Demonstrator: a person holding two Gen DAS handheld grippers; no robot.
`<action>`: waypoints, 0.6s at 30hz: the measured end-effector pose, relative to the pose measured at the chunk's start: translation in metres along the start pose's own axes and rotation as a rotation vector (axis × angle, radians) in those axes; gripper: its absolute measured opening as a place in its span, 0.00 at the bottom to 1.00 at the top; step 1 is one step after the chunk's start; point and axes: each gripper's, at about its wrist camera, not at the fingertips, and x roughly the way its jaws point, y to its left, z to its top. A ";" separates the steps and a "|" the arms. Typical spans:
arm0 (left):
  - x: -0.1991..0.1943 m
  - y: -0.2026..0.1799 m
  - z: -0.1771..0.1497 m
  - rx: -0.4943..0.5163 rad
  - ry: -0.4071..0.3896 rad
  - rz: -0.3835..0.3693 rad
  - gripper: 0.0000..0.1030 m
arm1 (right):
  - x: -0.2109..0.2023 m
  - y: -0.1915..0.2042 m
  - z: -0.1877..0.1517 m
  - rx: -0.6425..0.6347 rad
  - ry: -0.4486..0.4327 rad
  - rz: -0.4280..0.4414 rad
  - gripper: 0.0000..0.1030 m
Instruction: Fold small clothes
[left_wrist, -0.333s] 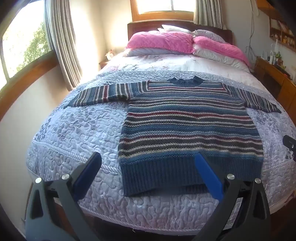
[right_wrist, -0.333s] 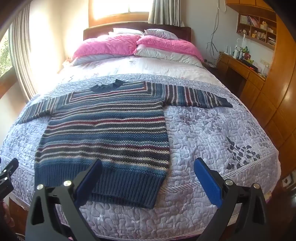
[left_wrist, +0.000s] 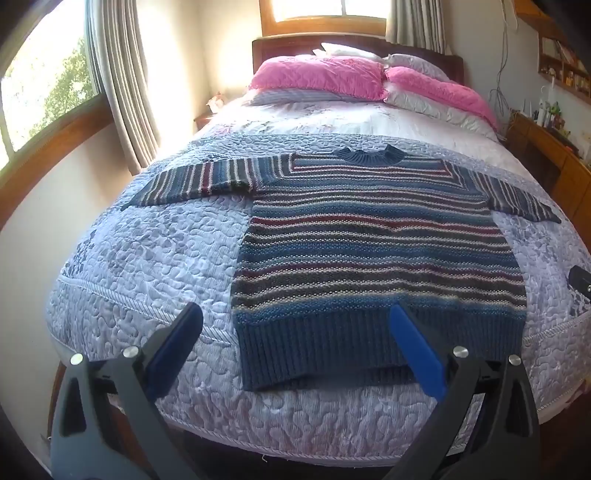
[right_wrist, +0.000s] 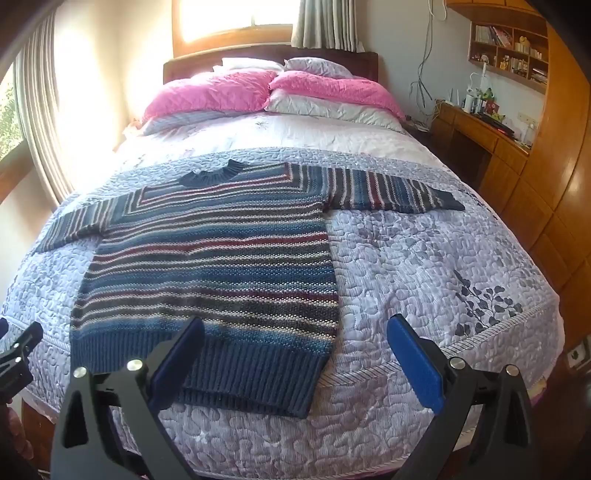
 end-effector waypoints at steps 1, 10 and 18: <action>0.003 0.005 0.003 0.003 0.004 0.004 0.97 | 0.002 0.000 0.000 0.002 0.004 0.001 0.96; -0.005 -0.008 0.004 -0.012 -0.020 0.004 0.97 | 0.012 -0.013 -0.004 0.028 0.022 0.015 0.96; -0.001 -0.009 0.010 0.003 -0.020 -0.002 0.97 | 0.018 -0.014 -0.005 0.015 0.028 0.009 0.96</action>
